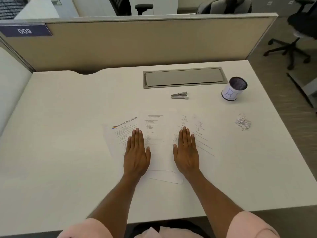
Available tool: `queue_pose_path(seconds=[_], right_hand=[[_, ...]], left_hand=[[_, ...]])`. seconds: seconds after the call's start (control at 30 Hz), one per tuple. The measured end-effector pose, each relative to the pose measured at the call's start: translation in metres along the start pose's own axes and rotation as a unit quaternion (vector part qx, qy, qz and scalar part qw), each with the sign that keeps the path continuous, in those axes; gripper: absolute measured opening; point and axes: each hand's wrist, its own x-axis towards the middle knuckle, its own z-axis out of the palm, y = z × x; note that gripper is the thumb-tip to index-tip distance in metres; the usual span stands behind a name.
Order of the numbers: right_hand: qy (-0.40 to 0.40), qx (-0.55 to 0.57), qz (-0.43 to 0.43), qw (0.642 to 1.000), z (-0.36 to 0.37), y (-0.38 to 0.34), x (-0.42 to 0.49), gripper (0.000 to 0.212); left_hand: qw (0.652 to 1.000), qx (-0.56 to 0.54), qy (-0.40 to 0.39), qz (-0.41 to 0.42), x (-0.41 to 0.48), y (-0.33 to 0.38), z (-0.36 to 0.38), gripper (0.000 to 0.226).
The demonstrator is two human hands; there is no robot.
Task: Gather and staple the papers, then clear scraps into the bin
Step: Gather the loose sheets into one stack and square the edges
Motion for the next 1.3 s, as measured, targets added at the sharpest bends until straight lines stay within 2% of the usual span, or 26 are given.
queue_pose_path(seconds=[0.17, 0.3, 0.43, 0.6, 0.8, 0.97, 1.07, 1.1, 1.2, 1.3], right_hand=[[-0.018, 0.005, 0.037, 0.999, -0.008, -0.004, 0.010, 0.068], [-0.006, 0.024, 0.020, 0.999, -0.015, -0.017, 0.017, 0.061], [-0.010, 0.075, -0.011, 0.997, -0.018, -0.042, 0.022, 0.061], [-0.119, 0.093, -0.094, 0.984, -0.005, -0.066, 0.019, 0.079], [-0.123, 0.031, -0.119, 0.985, 0.016, -0.067, 0.009, 0.087], [-0.120, 0.029, -0.124, 0.985, 0.017, -0.066, 0.007, 0.086], [-0.123, 0.038, -0.123, 0.984, 0.017, -0.065, 0.006, 0.086], [-0.120, 0.040, -0.125, 0.984, 0.017, -0.065, 0.006, 0.086], [-0.107, 0.042, -0.137, 0.984, 0.016, -0.063, 0.004, 0.084], [-0.081, 0.027, -0.114, 0.990, 0.007, -0.060, 0.005, 0.077]], left_hand=[[0.998, -0.008, -0.033, -0.051, 0.010, -0.001, -0.003, 0.071], [0.990, -0.060, -0.056, -0.112, 0.012, 0.001, -0.011, 0.070], [0.974, -0.135, -0.047, -0.175, 0.014, 0.000, -0.018, 0.071], [0.941, -0.237, -0.047, -0.235, 0.020, -0.001, -0.026, 0.075], [0.895, -0.331, -0.045, -0.297, 0.034, 0.000, -0.024, 0.074], [0.819, -0.420, -0.012, -0.390, 0.050, 0.002, -0.039, 0.061], [0.775, -0.461, -0.023, -0.431, 0.059, -0.004, -0.041, 0.047], [0.773, -0.466, -0.033, -0.430, 0.060, -0.006, -0.041, 0.037], [0.794, -0.456, -0.048, -0.399, 0.061, -0.011, -0.039, 0.006], [0.804, -0.450, -0.041, -0.387, 0.059, -0.013, -0.039, 0.013]])
